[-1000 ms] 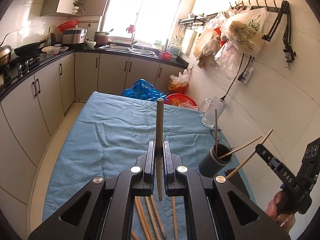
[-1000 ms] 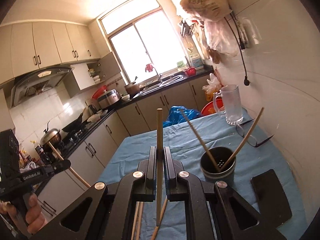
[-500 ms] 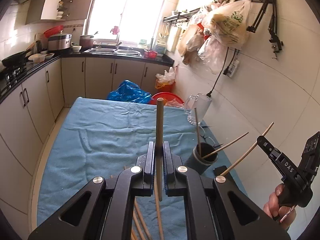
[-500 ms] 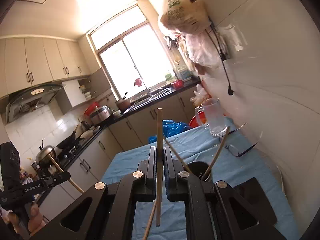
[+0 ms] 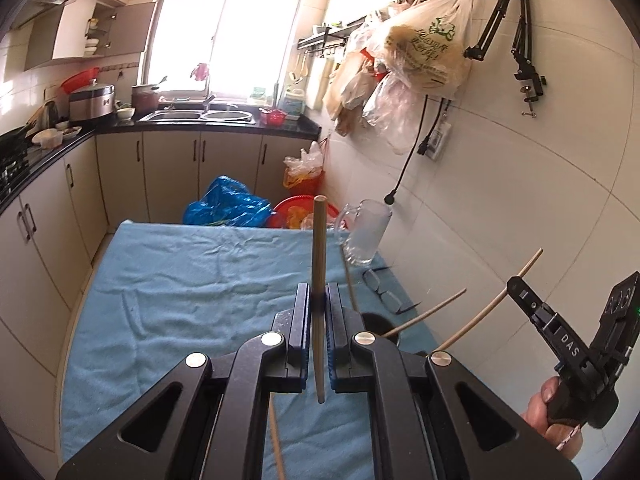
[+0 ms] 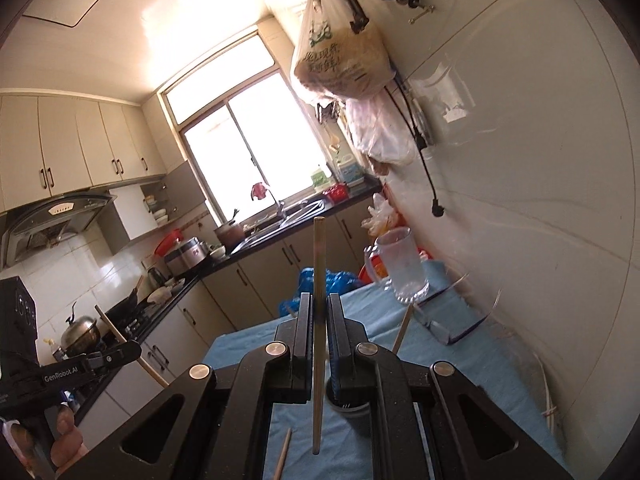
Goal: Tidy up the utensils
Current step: 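Carry the left tool's chopstick upright to the holder while the right tool carries its own, then open the left tool over the holder while the right tool releases its chopstick there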
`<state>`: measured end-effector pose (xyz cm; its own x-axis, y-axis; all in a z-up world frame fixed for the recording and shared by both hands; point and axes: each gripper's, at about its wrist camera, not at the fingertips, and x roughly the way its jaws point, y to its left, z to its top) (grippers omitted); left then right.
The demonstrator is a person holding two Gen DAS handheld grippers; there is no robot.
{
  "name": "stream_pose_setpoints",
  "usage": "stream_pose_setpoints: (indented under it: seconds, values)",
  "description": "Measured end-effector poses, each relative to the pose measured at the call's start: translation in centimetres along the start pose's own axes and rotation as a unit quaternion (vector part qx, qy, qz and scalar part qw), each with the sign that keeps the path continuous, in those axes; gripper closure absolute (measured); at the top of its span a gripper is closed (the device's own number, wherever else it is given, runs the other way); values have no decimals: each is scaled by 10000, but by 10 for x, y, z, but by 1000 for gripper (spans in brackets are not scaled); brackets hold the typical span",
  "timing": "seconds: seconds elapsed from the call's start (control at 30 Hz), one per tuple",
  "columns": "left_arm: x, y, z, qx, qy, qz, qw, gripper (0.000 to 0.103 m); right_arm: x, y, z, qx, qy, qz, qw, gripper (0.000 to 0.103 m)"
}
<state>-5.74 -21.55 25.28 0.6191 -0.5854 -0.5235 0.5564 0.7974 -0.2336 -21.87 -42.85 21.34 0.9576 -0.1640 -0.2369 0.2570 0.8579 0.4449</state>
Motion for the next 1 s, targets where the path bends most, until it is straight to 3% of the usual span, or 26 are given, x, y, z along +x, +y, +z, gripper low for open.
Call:
stream_pose_setpoints:
  seconds: [0.53,1.0]
  values:
    - [67,-33,40,-144,14,-301,9994,97,30,-17,33,7,-246,-325,9992,96]
    - [151,-32,12,-191,885,-313,9954,97,81,-27,10,-241,404,-457,9978,95]
